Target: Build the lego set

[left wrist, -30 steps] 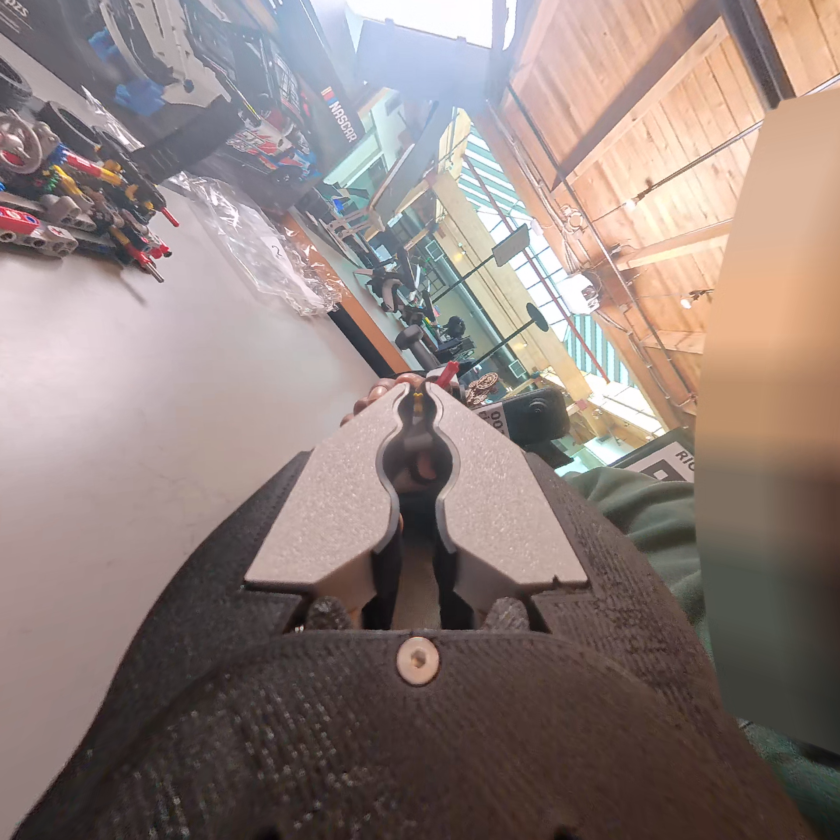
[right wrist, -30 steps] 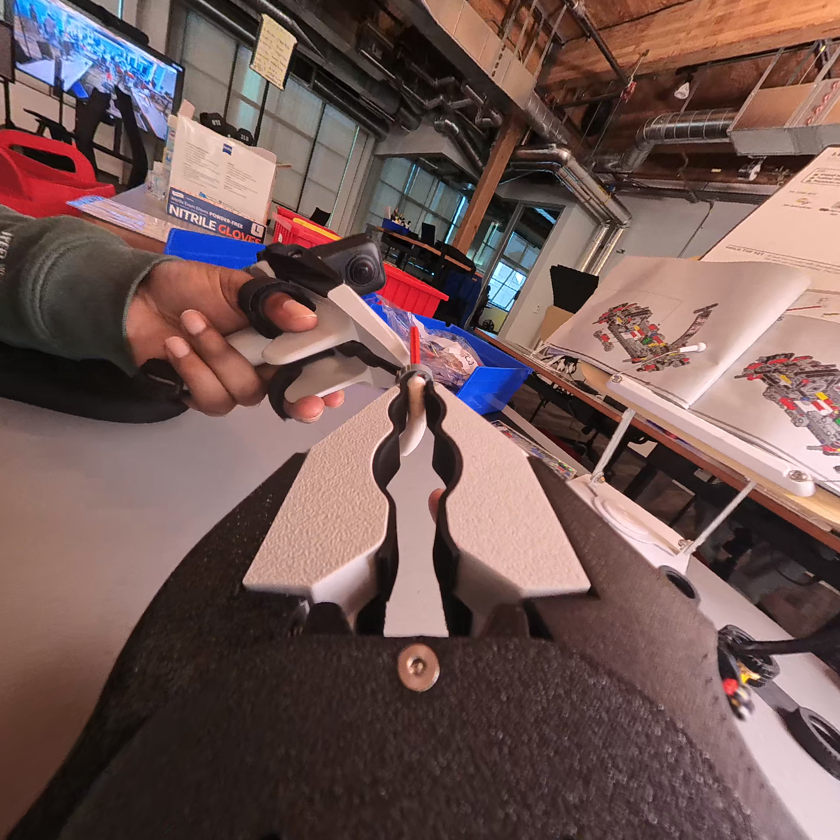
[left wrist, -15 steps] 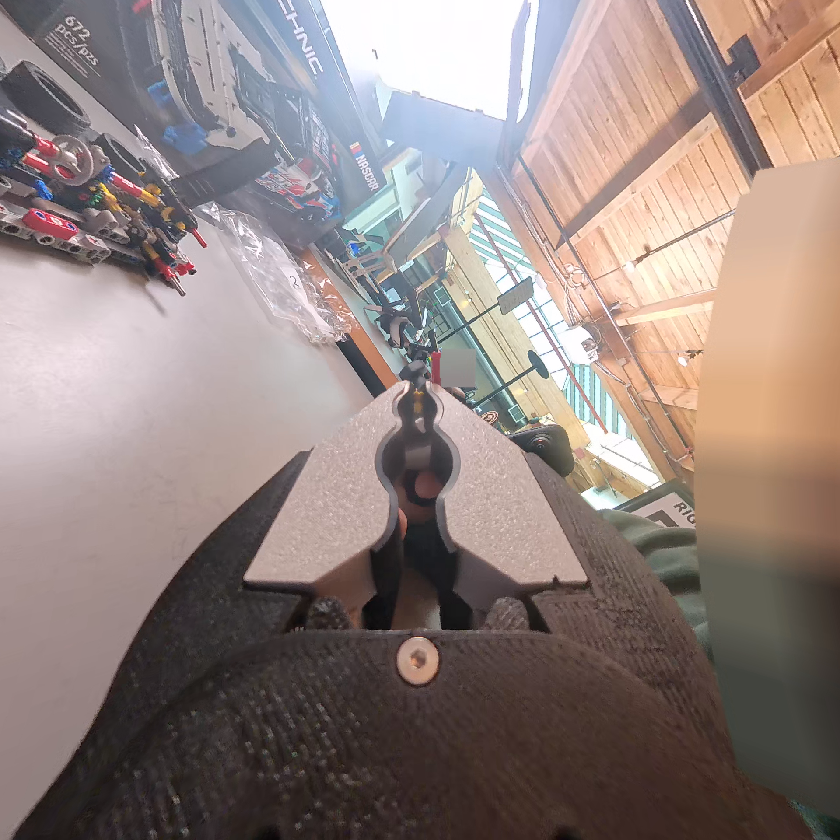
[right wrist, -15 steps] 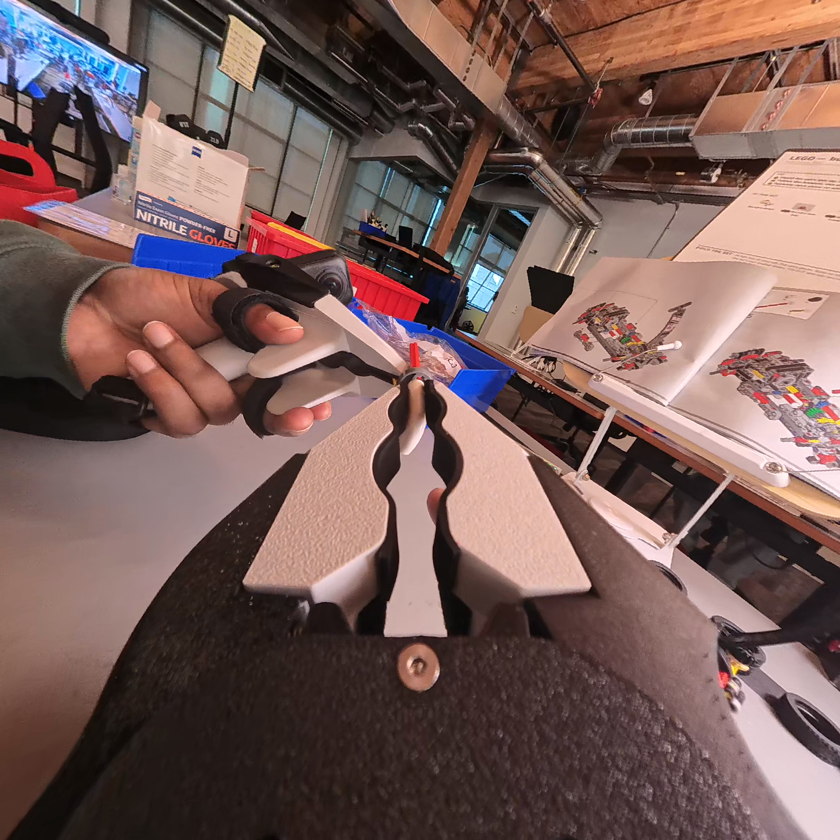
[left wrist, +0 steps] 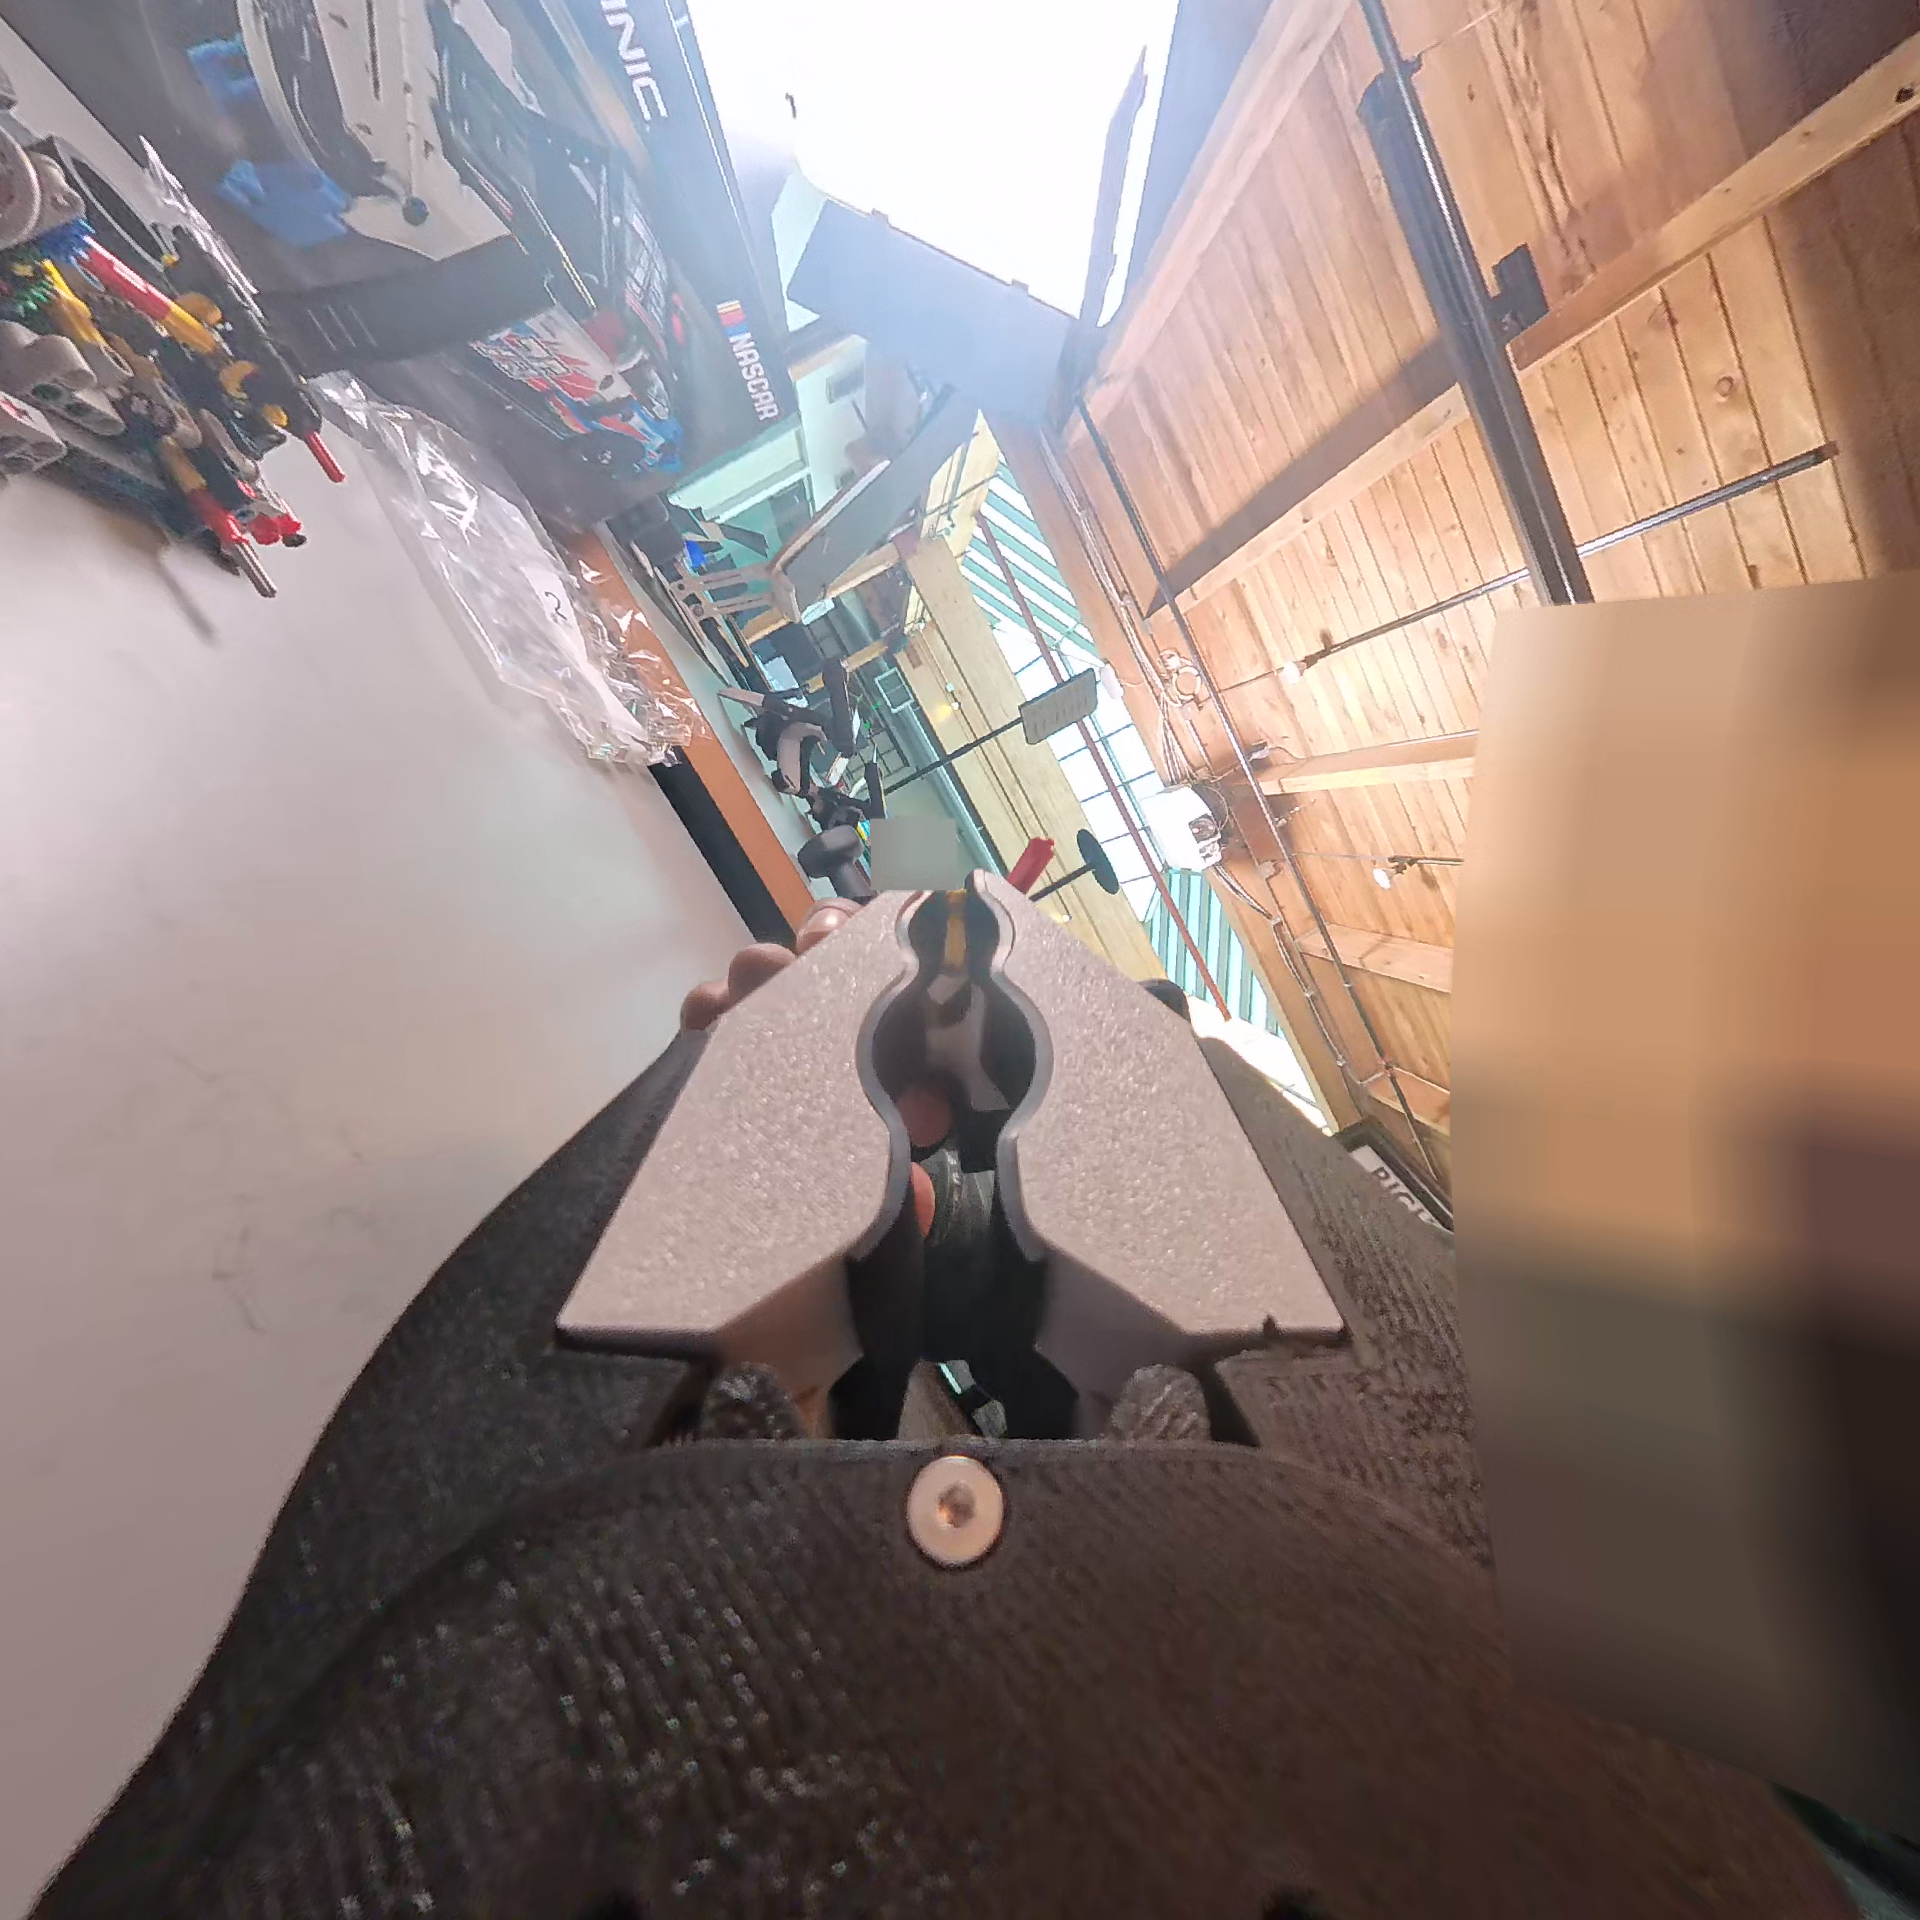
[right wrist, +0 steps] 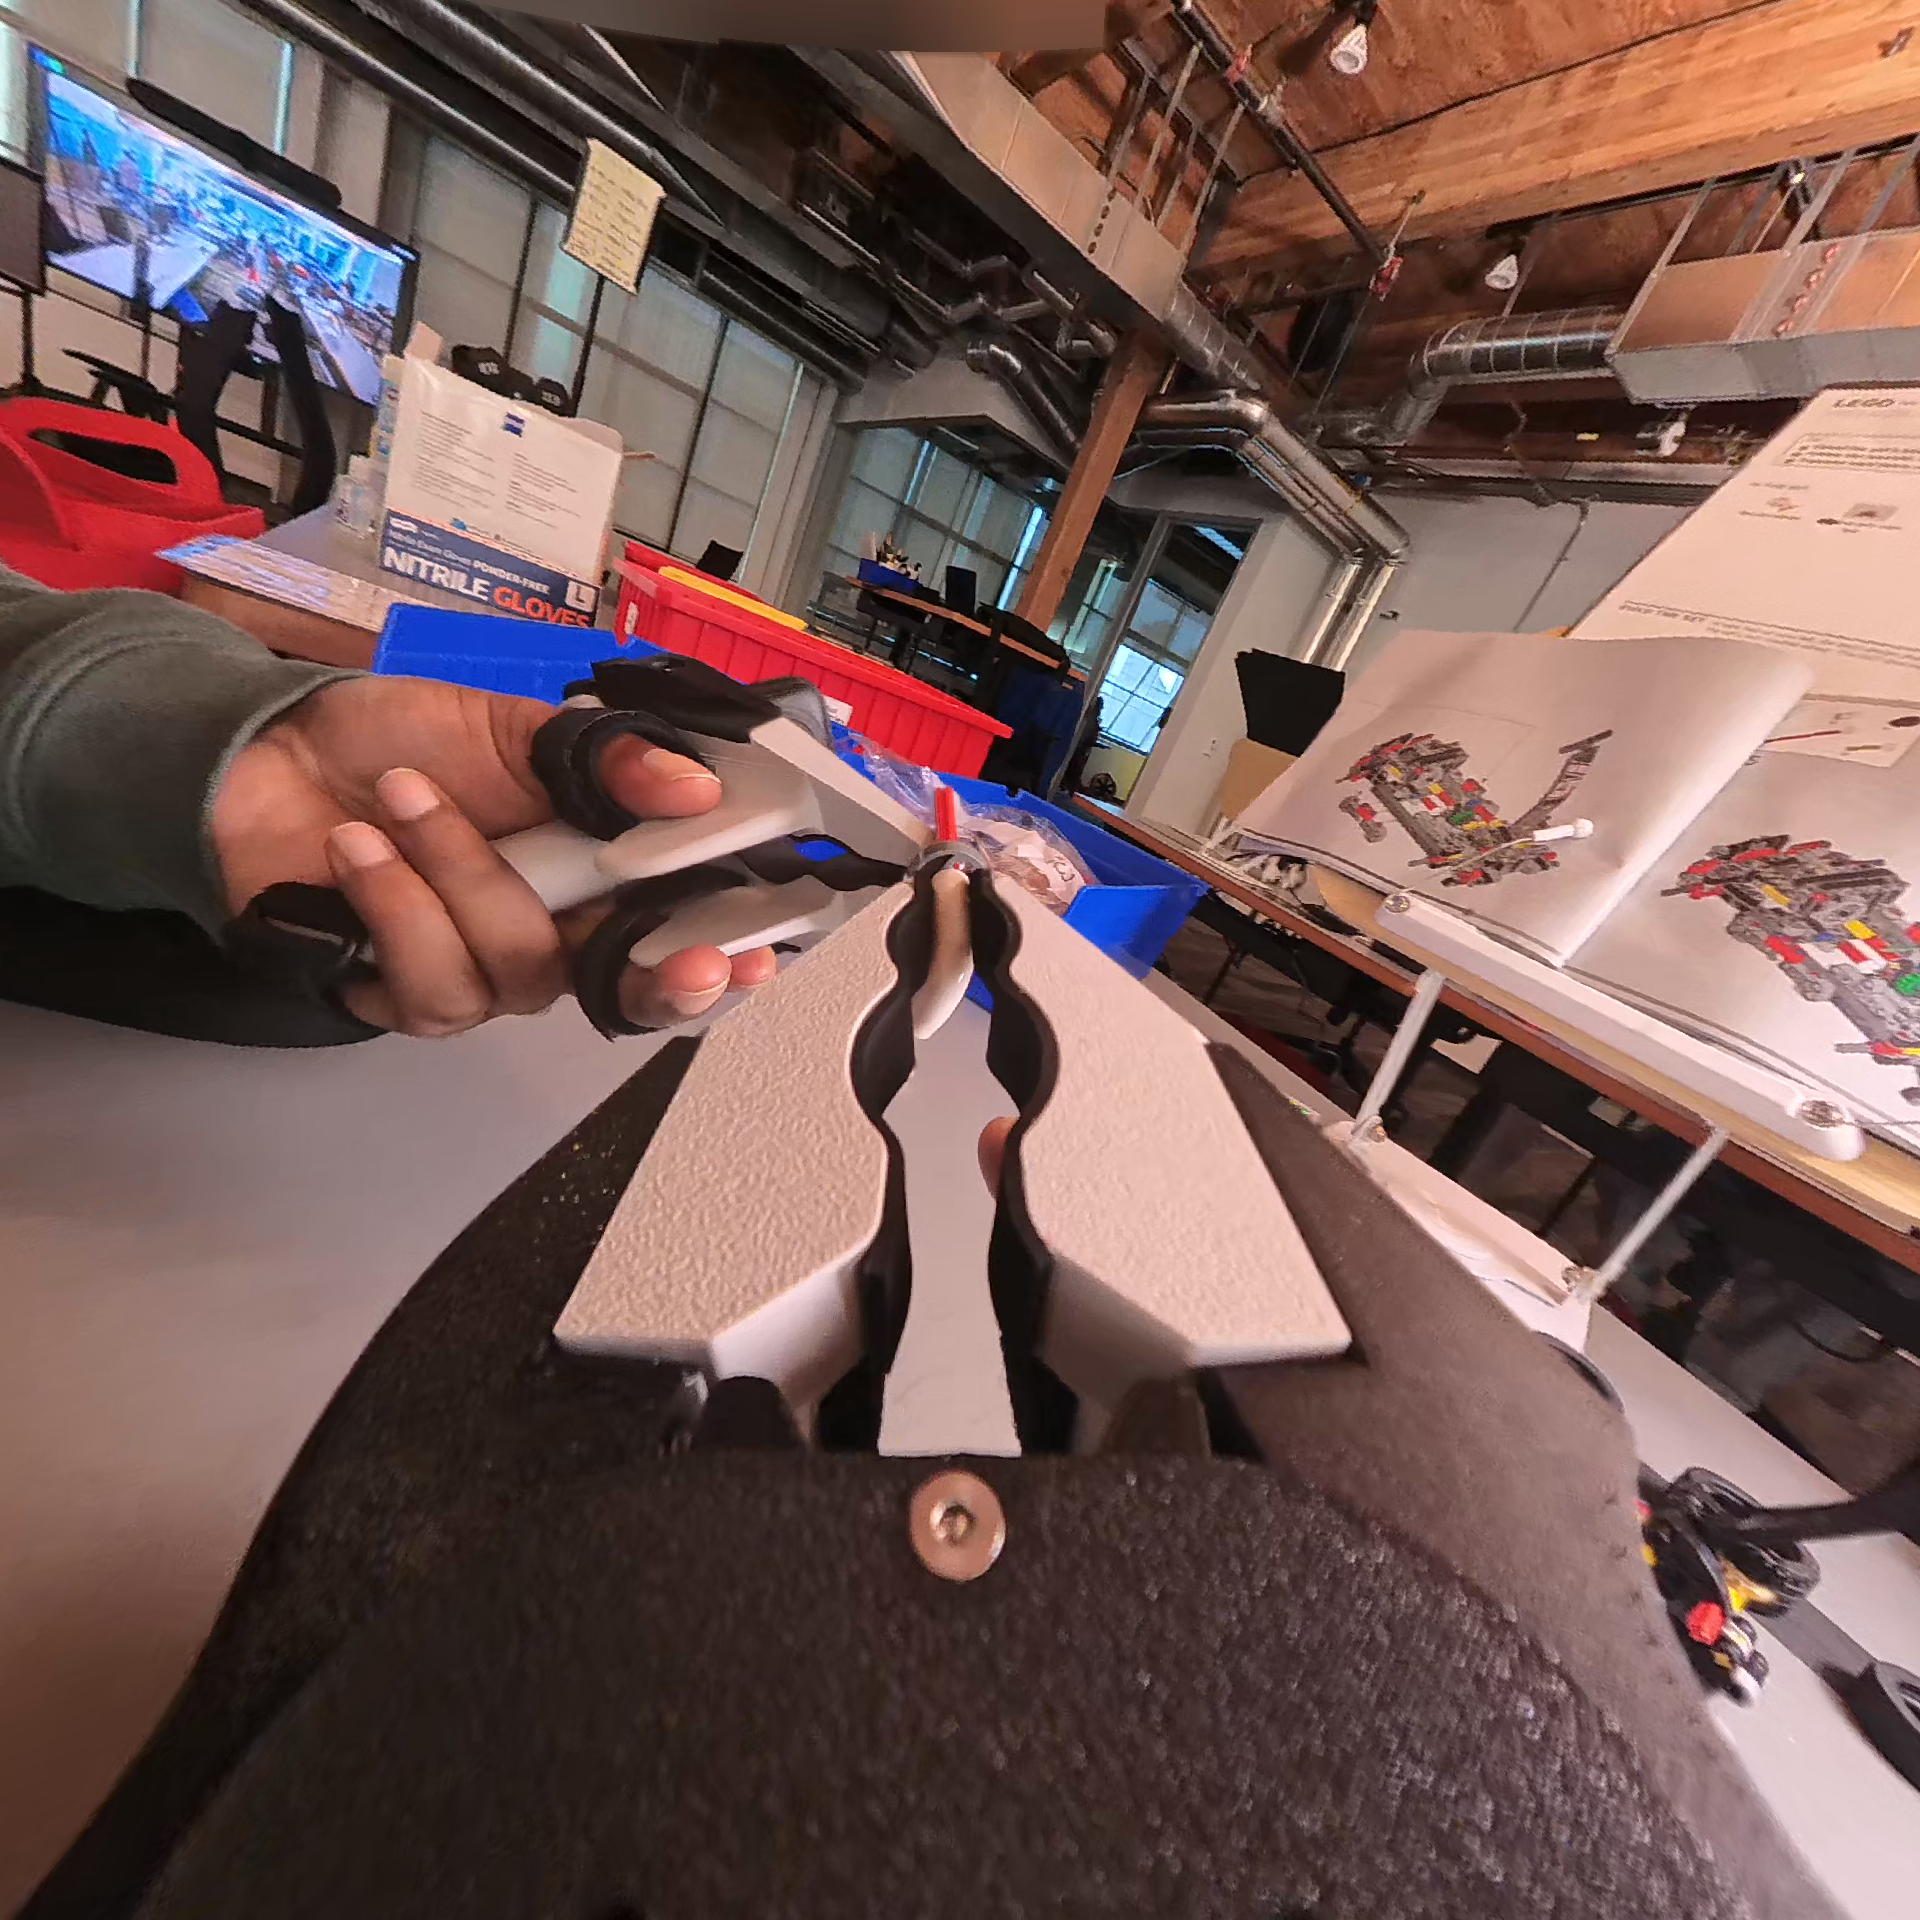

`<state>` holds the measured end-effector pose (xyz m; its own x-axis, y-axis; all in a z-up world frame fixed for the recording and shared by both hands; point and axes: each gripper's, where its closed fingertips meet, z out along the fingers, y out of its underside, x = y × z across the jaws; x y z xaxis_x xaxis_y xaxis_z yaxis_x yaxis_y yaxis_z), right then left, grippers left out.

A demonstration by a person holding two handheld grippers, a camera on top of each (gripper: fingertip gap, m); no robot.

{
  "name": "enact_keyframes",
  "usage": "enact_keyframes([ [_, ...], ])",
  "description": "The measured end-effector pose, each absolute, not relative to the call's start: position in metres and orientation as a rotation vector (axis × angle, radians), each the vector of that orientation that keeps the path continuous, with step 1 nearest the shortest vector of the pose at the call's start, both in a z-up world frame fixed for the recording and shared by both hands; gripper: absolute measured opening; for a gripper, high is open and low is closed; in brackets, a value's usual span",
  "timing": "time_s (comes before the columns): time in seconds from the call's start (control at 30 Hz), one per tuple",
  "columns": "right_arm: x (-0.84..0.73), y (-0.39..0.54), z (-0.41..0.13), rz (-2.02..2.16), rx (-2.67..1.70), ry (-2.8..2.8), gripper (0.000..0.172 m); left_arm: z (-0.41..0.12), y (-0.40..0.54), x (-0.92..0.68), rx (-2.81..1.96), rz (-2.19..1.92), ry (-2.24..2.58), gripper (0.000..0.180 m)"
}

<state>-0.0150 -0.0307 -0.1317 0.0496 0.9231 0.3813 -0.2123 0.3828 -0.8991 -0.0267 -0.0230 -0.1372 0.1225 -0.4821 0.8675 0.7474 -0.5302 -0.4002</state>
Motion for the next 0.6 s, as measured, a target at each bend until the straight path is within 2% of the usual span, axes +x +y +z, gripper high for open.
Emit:
enact_keyframes([
  [0.33,-0.0199,-0.0243,-0.1269,0.890,-0.793,-1.150,0.005,-0.1331,-0.0177,-0.0321,-1.393,-1.460,-0.296,0.001],
  [0.6,-0.0208,-0.0228,-0.1272,0.927,-0.811,-1.161,0.005,-0.1350,-0.0158,-0.0255,-1.394,-1.509,-0.294,0.000],
])
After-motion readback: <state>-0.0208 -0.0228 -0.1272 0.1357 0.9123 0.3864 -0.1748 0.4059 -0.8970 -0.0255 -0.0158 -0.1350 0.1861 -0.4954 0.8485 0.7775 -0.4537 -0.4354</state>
